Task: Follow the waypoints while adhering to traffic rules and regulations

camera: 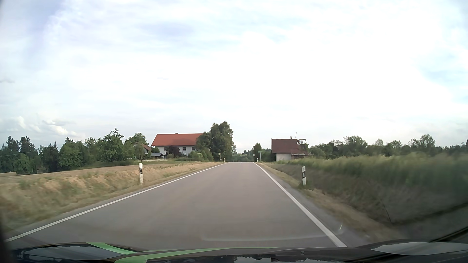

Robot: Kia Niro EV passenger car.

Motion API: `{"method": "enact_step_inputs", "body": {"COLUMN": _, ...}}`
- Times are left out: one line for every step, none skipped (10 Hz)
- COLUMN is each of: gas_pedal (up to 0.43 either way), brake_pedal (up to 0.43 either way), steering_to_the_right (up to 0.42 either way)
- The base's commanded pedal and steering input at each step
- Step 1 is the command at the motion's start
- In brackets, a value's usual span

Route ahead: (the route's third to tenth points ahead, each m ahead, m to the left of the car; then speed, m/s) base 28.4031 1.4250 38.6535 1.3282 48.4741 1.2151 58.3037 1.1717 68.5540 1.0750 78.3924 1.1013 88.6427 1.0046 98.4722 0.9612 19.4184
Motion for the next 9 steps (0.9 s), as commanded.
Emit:
{"method": "enact_step_inputs", "body": {"gas_pedal": 0.157, "brake_pedal": 0.000, "steering_to_the_right": 0.003}}
{"method": "enact_step_inputs", "body": {"gas_pedal": 0.157, "brake_pedal": 0.000, "steering_to_the_right": 0.003}}
{"method": "enact_step_inputs", "body": {"gas_pedal": 0.157, "brake_pedal": 0.000, "steering_to_the_right": 0.003}}
{"method": "enact_step_inputs", "body": {"gas_pedal": 0.157, "brake_pedal": 0.000, "steering_to_the_right": 0.003}}
{"method": "enact_step_inputs", "body": {"gas_pedal": 0.157, "brake_pedal": 0.000, "steering_to_the_right": 0.003}}
{"method": "enact_step_inputs", "body": {"gas_pedal": 0.157, "brake_pedal": 0.000, "steering_to_the_right": 0.003}}
{"method": "enact_step_inputs", "body": {"gas_pedal": 0.157, "brake_pedal": 0.000, "steering_to_the_right": 0.002}}
{"method": "enact_step_inputs", "body": {"gas_pedal": 0.150, "brake_pedal": 0.000, "steering_to_the_right": 0.002}}
{"method": "enact_step_inputs", "body": {"gas_pedal": 0.150, "brake_pedal": 0.000, "steering_to_the_right": 0.002}}
